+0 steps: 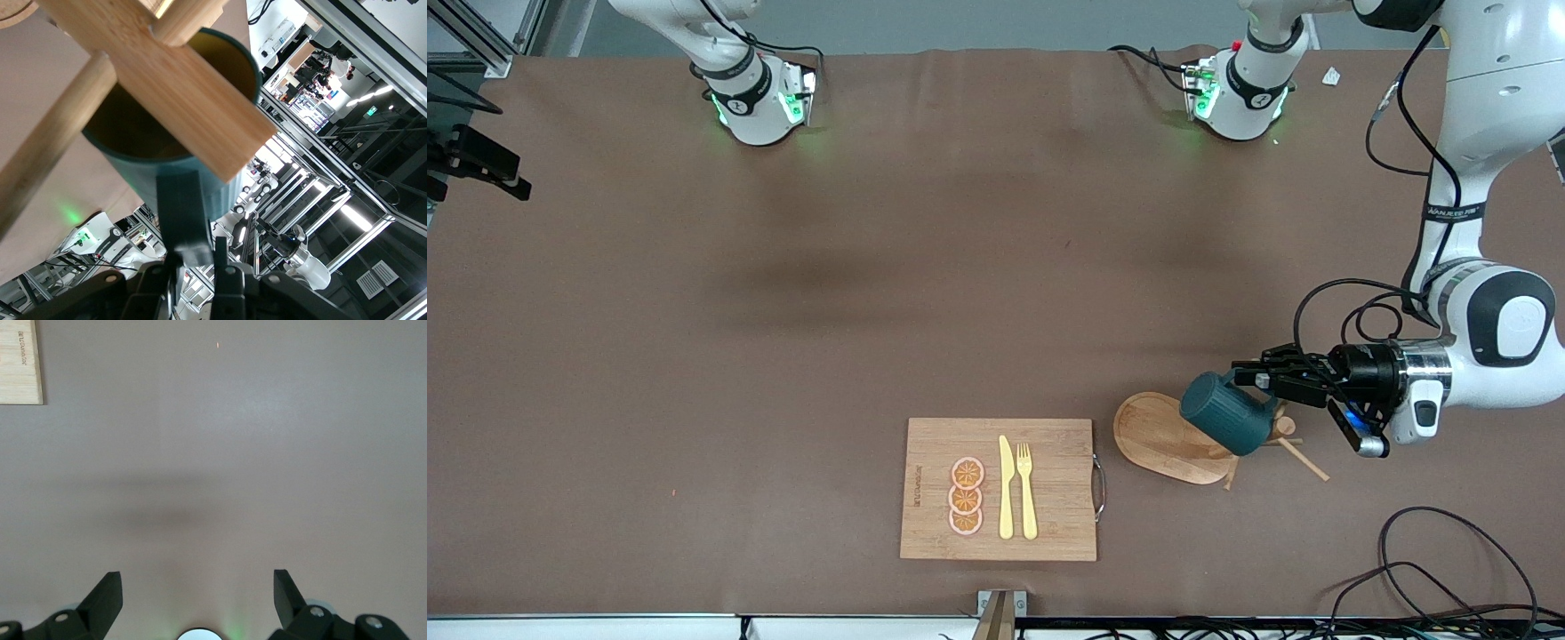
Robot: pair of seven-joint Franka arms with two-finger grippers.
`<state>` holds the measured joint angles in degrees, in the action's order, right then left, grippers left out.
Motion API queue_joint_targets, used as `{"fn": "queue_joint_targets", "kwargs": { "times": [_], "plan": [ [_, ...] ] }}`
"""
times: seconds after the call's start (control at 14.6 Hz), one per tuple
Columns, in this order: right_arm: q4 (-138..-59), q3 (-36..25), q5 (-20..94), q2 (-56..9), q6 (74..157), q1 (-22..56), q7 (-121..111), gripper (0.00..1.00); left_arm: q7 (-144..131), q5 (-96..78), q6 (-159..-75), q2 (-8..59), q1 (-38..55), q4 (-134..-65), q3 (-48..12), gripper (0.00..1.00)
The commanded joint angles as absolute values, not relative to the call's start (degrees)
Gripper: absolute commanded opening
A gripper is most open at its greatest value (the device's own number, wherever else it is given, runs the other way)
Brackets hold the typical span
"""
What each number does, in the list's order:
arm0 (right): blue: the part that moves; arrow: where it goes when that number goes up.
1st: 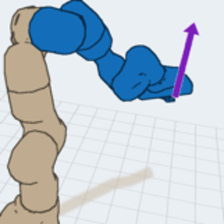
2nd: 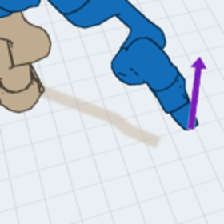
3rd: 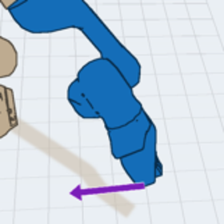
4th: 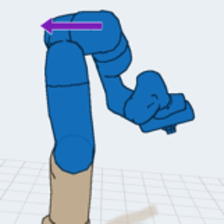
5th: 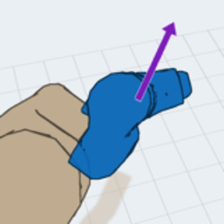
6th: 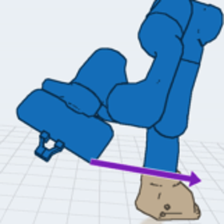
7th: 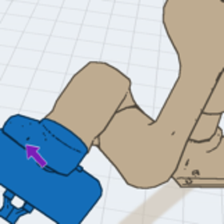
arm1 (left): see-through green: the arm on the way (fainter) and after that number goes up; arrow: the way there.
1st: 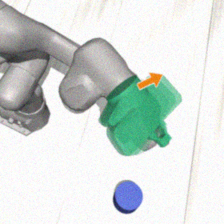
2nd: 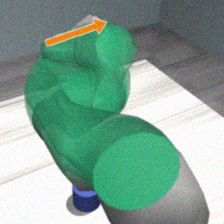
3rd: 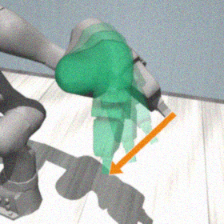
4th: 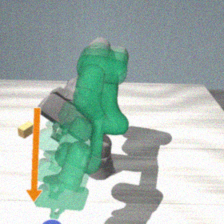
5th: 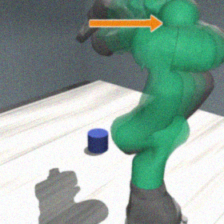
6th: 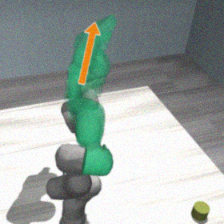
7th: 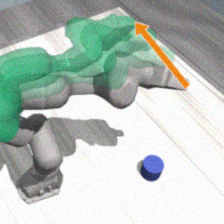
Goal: Pass cup and hang on rack
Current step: 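Lower the mug handle onto a rack peg with the left gripper, then open the left gripper and pull it back from the mug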
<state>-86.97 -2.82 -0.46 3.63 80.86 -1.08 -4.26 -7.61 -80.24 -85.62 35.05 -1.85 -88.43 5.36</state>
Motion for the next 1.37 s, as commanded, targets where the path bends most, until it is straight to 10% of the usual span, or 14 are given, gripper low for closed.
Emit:
{"fn": "queue_joint_targets", "kwargs": {
  "times": [0.0, 0.14, 0.21, 1.3],
  "plan": [
    [-87.4, -2.7, -0.5, 4.4, 80.5, -1.2, -4.9, 1.00, -8.8, -82.9, -84.5, 35.6, -2.5, -87.2, 5.1, 0.59],
    [-87.4, -2.7, -0.5, 4.4, 80.5, -1.2, -4.9, 1.00, -10.6, -82.8, -84.8, 35.0, -2.1, -87.0, 5.2, 0.97],
    [-87.4, -2.7, -0.5, 4.4, 80.5, -1.2, -4.9, 1.00, -11.9, -82.5, -84.8, 34.5, -2.0, -86.8, 5.3, 1.00],
    [-87.4, -2.7, -0.5, 4.4, 80.5, -1.1, -4.9, 1.00, -22.4, -34.4, -84.5, 16.4, -3.3, -78.2, 4.9, 1.00]
  ]
}}
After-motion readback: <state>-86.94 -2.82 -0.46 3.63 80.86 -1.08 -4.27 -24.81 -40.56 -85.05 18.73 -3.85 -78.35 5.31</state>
